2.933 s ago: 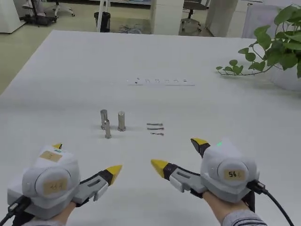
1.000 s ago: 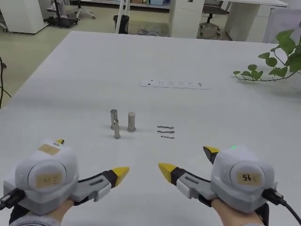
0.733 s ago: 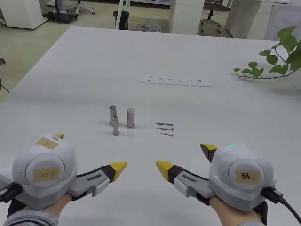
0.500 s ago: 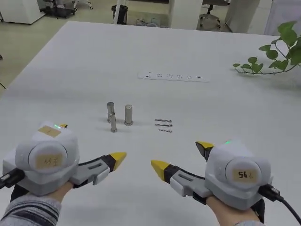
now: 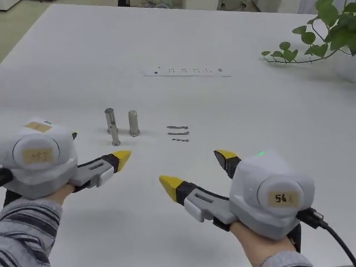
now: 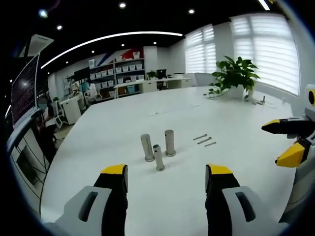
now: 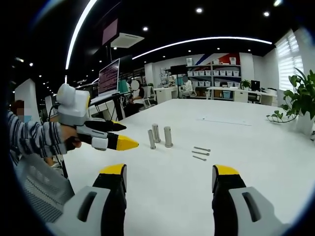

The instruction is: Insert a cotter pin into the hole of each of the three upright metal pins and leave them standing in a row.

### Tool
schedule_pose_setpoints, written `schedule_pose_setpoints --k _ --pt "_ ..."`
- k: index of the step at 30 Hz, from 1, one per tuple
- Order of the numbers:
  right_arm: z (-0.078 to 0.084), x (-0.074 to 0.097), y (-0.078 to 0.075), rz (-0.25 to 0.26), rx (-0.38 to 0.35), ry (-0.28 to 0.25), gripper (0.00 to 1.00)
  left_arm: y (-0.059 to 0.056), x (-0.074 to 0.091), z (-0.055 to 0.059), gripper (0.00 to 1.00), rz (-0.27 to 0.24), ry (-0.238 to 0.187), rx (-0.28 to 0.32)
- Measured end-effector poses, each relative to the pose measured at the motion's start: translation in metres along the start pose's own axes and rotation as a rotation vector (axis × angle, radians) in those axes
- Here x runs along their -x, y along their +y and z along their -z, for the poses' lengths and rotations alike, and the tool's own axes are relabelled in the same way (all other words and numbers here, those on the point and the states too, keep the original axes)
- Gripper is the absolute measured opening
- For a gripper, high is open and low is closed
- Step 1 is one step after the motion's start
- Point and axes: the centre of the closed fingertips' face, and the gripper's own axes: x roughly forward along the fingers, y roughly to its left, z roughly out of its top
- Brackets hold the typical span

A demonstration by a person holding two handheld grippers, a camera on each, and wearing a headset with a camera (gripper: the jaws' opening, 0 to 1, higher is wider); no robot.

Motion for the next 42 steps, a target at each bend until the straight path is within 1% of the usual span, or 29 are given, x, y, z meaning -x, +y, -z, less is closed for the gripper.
schedule_pose_setpoints --k 3,5,7,9,13,16,21,24,28,35,40,42 --pt "0.001 -0.001 0.001 -0.006 -0.003 0.004 0.67 0.001 -0.01 -0.003 0.53 0.001 -0.009 0.002" --pt "0.003 -0.001 0.004 -0.014 -0.003 0.009 0.67 0.003 -0.018 -0.004 0.51 0.0 -0.009 -0.003" --pt "0.005 -0.002 0.005 -0.017 -0.006 0.016 0.67 0.004 -0.026 -0.002 0.51 0.005 -0.001 0.01" --pt "0.006 -0.002 0.004 -0.018 -0.01 0.017 0.67 0.006 -0.033 -0.001 0.48 0.009 0.001 0.021" --pt "0.008 -0.003 0.004 -0.017 -0.023 0.026 0.67 0.009 -0.045 0.002 0.43 0.016 0.012 0.012" --pt "0.011 -0.004 0.001 -0.01 -0.03 0.034 0.67 0.011 -0.052 0.005 0.36 0.03 0.017 0.035" --pt "0.014 -0.004 0.001 -0.009 -0.042 0.045 0.66 0.014 -0.065 0.009 0.29 0.046 0.023 0.066" --pt "0.015 -0.004 0.0 -0.007 -0.046 0.049 0.66 0.014 -0.071 0.012 0.23 0.052 0.035 0.062" --pt "0.019 -0.005 0.001 -0.01 -0.053 0.064 0.66 0.013 -0.076 0.016 0.21 0.063 0.046 0.063" --pt "0.021 -0.005 0.005 -0.021 -0.046 0.076 0.66 0.011 -0.082 0.015 0.07 0.083 0.04 0.052" --pt "0.023 -0.005 0.004 -0.02 -0.05 0.086 0.65 0.012 -0.084 0.014 0.05 0.096 0.035 0.043" --pt "0.024 -0.006 0.004 -0.02 -0.049 0.09 0.65 0.012 -0.084 0.014 0.05 0.112 0.028 0.039"
